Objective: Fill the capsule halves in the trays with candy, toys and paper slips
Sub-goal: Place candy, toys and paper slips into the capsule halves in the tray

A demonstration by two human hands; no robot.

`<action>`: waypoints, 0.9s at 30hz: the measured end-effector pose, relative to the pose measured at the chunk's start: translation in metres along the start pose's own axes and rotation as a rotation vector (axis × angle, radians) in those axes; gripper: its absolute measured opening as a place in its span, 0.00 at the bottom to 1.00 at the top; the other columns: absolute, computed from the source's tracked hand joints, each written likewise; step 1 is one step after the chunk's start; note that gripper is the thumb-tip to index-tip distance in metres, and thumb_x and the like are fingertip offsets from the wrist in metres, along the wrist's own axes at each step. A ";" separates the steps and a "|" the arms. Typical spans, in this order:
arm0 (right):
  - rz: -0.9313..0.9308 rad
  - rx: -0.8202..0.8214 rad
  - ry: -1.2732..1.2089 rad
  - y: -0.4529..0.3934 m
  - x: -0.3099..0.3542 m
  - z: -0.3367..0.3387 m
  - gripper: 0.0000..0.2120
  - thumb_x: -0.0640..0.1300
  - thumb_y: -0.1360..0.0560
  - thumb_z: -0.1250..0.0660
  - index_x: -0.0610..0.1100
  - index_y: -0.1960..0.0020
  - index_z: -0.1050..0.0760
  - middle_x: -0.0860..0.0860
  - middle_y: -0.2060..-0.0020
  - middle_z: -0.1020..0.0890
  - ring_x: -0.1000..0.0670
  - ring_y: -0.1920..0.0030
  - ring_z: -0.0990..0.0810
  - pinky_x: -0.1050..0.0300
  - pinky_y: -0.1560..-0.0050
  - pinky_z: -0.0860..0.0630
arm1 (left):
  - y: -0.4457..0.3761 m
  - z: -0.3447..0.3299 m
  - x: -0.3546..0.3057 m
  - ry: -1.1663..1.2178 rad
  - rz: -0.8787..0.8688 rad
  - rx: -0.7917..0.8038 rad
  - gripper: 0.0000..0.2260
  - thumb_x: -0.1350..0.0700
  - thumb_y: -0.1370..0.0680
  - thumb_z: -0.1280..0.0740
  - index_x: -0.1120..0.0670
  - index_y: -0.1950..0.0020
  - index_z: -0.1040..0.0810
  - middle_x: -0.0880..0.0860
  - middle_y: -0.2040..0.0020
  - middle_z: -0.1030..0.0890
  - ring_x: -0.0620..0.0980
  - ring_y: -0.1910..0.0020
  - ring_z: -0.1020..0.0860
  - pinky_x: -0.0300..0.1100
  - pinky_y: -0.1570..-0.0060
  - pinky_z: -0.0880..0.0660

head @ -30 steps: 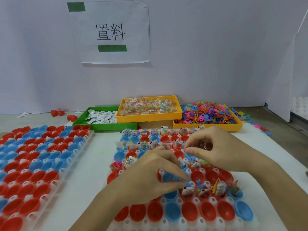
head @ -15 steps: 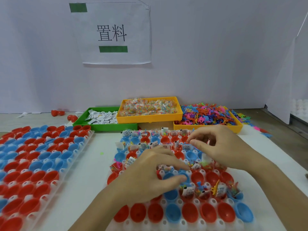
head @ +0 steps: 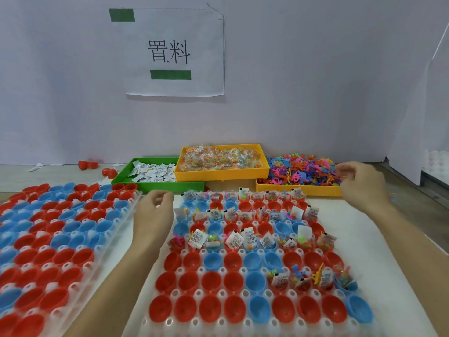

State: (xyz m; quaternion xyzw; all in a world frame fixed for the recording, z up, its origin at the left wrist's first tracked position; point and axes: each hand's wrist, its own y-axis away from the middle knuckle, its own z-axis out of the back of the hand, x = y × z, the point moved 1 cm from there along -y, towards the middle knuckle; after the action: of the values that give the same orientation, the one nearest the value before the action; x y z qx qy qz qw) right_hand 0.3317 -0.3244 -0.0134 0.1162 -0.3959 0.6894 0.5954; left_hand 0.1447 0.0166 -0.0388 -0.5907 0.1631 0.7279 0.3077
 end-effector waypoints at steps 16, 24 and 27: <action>-0.100 0.107 0.322 -0.064 -0.024 -0.034 0.03 0.32 0.27 0.28 0.36 0.56 0.16 0.38 0.54 0.16 0.39 0.52 0.18 0.44 0.49 0.19 | -0.003 -0.005 0.006 0.074 0.089 0.022 0.07 0.50 0.18 0.42 0.47 0.41 0.29 0.50 0.41 0.26 0.54 0.39 0.25 0.55 0.40 0.25; -0.104 0.094 0.293 -0.061 -0.032 -0.035 0.04 0.33 0.26 0.27 0.41 0.57 0.17 0.39 0.51 0.16 0.39 0.52 0.19 0.48 0.50 0.21 | -0.001 -0.005 0.002 0.070 0.050 0.003 0.06 0.52 0.18 0.41 0.48 0.42 0.28 0.49 0.42 0.26 0.53 0.41 0.25 0.53 0.43 0.24; -0.107 0.118 0.318 -0.063 -0.030 -0.035 0.06 0.32 0.27 0.27 0.42 0.60 0.17 0.41 0.53 0.16 0.41 0.54 0.19 0.46 0.50 0.19 | -0.001 -0.006 0.001 0.068 0.041 0.006 0.06 0.52 0.18 0.41 0.49 0.42 0.28 0.50 0.42 0.25 0.53 0.42 0.24 0.51 0.47 0.24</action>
State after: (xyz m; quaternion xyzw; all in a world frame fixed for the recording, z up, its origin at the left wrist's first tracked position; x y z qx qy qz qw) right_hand 0.4086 -0.3238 -0.0297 0.0614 -0.2488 0.6886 0.6783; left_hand 0.1493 0.0141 -0.0414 -0.6107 0.1878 0.7130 0.2888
